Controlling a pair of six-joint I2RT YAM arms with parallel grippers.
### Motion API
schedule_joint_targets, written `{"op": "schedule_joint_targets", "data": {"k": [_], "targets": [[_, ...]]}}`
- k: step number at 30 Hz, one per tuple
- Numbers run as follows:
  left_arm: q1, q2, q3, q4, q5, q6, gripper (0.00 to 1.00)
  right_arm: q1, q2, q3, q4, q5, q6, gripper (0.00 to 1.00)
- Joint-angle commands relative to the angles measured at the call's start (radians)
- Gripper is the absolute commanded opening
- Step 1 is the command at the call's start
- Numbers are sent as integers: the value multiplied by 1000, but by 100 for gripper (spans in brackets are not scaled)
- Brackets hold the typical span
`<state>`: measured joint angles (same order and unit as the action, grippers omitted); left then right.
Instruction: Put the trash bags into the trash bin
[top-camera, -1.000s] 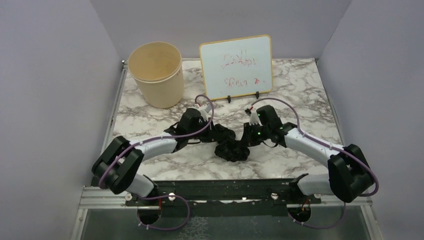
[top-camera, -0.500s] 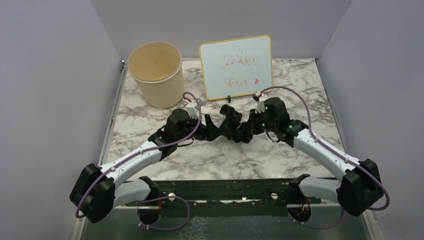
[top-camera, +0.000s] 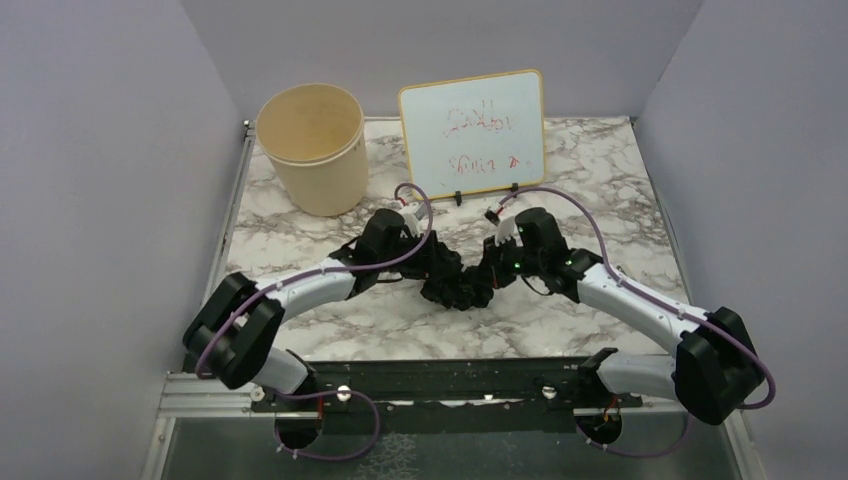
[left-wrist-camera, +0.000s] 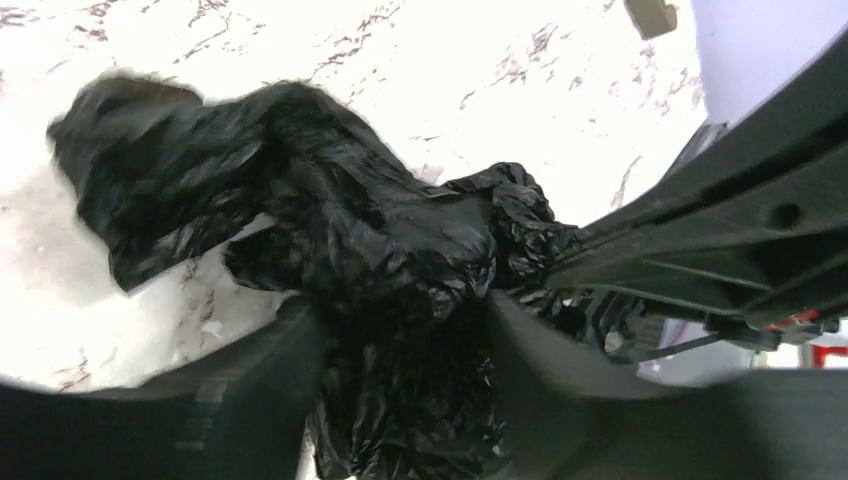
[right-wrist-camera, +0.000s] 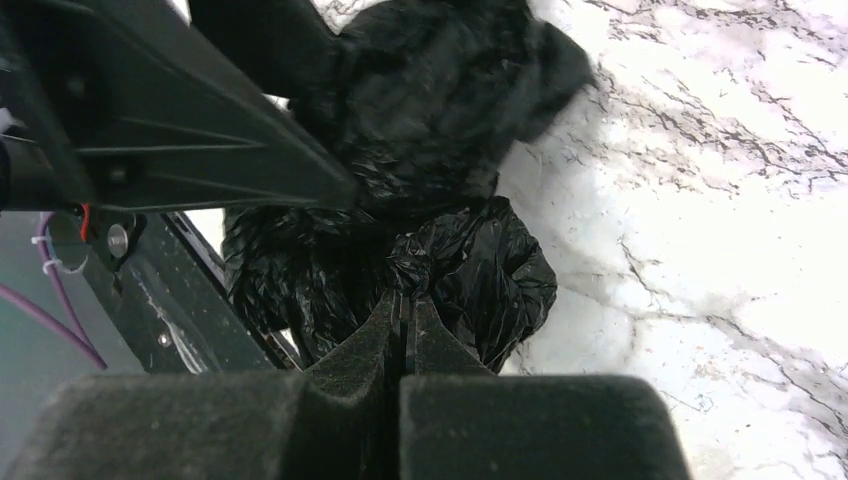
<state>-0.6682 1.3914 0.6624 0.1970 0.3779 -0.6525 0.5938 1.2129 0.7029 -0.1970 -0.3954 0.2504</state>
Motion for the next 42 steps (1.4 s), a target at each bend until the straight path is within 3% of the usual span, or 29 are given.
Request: {"op": "schedule_joint_targets", "data": {"k": [1, 5, 9, 13, 17, 18, 23, 26, 30, 34, 40, 41, 42], "targets": [[-4, 94, 92, -107, 96, 116, 45, 3, 22, -14, 70, 2, 22, 0], [-4, 70, 61, -8, 155, 84, 24, 2, -5, -46, 80, 135, 89, 0], [-4, -6, 49, -18, 124, 114, 0, 2, -17, -39, -45, 506, 229, 0], [-4, -120, -8, 16, 93, 120, 0, -1, 21, 10, -175, 696, 300, 0], [-4, -231, -88, 46, 43, 118, 0, -3, 20, 23, -168, 710, 360, 3], [-4, -254, -109, 49, 34, 115, 0, -3, 16, 25, -158, 689, 361, 6], [-5, -355, -215, 64, -8, 95, 3, -5, -25, 51, -134, 571, 340, 39], [-4, -419, -265, 82, -28, 83, 4, -5, -77, 58, -89, 428, 291, 51], [-12, -505, -271, 102, -11, 114, 4, -5, -109, 35, 60, 98, 275, 66], [-15, -481, -229, 102, 78, 164, 6, -3, -4, 30, 272, -201, 401, 76], [-57, -396, -181, 112, 170, 192, 5, -2, 94, -22, 562, -274, 592, 79], [-62, -398, -183, 118, 173, 190, 5, -1, 104, -22, 578, -285, 603, 76], [-68, -403, -185, 124, 175, 189, 5, -2, 112, -20, 583, -293, 610, 65]]}}
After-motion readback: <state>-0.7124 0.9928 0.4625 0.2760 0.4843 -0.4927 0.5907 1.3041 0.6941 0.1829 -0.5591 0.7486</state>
